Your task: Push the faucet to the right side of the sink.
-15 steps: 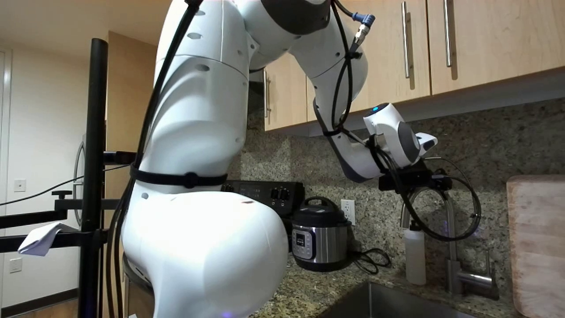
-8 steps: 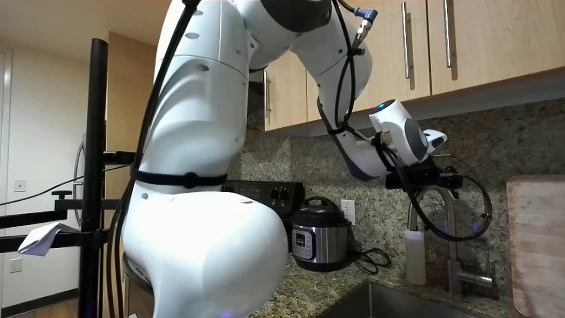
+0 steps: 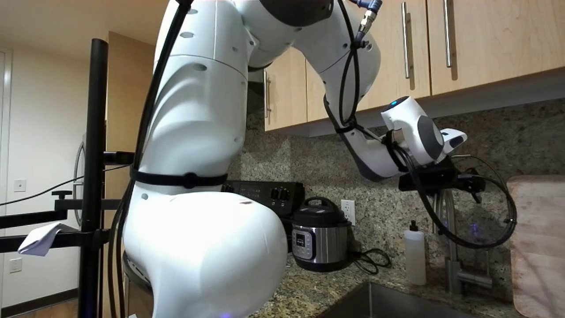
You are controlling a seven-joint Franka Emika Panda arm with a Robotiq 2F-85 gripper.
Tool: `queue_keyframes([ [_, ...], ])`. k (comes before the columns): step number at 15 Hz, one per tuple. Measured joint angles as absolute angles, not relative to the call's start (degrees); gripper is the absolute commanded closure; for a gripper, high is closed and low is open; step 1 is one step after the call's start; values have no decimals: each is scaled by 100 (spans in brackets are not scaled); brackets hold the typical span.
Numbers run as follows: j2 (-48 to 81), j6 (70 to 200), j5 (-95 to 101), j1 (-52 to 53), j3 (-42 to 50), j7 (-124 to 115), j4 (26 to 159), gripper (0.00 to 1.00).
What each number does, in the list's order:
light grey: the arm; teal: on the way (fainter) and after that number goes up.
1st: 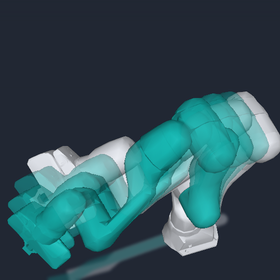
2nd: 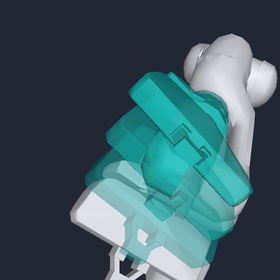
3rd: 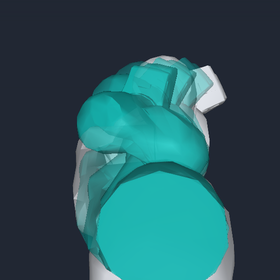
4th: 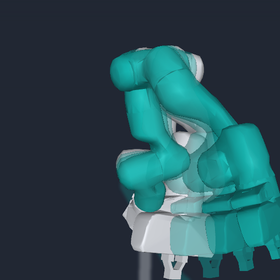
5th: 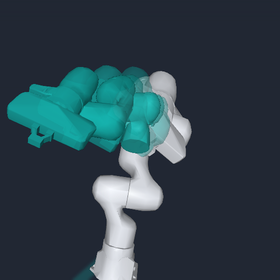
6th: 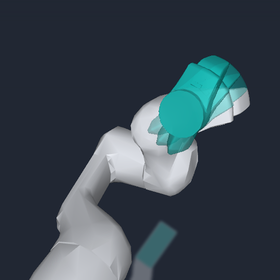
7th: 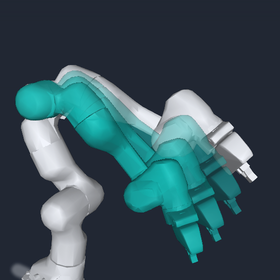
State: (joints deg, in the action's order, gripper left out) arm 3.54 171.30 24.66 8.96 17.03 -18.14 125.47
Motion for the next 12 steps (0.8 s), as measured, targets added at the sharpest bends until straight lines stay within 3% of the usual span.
queue_keyframes([
  [12,222,16612,2337,848,2116,-1818,12546,0],
])
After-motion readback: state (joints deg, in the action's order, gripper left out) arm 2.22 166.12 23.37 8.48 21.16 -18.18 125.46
